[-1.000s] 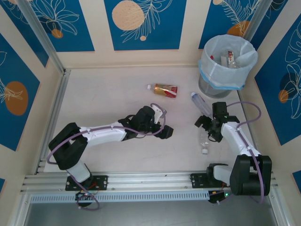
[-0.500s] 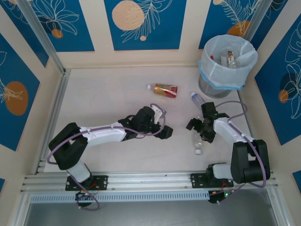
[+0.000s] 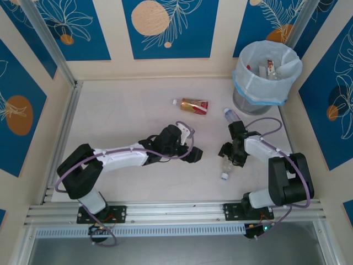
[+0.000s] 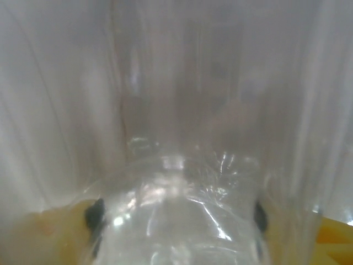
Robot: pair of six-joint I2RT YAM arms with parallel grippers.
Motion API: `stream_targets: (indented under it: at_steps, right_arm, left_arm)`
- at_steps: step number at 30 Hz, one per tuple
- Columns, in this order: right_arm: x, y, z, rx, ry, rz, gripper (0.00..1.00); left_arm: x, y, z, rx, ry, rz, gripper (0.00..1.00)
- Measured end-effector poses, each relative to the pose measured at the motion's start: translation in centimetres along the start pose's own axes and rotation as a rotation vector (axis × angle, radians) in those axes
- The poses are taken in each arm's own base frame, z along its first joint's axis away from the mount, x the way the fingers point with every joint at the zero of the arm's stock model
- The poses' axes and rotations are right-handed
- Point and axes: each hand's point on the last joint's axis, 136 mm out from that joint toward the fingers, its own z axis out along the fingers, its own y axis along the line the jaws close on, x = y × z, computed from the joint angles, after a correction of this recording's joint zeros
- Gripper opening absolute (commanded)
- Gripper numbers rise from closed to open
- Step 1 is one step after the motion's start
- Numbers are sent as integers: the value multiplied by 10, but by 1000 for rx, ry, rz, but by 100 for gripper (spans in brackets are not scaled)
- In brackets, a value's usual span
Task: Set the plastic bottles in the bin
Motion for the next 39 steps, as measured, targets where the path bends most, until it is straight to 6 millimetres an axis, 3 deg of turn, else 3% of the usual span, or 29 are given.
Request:
stream_targets:
  at_steps: [6, 10, 19, 27, 39]
  right_arm:
    - [-5, 5, 0, -19, -21, -5, 59]
    - [-7, 9, -1, -32, -29, -13, 49]
    - [-7, 21, -6, -91, -31, -28, 40]
    - [-12, 34, -26, -161, -102, -60, 36]
    - [-32, 56, -79, -293, -260, -80, 33]
  left_arm:
    - [0, 0, 0, -1, 0, 0, 99]
    - [0, 1, 0, -3, -2, 0, 99]
    - [0, 1, 0, -3, -2, 0, 99]
    - [-1, 2, 0, -14, -7, -9, 99]
    - [-5, 7, -2, -42, -26, -17, 99]
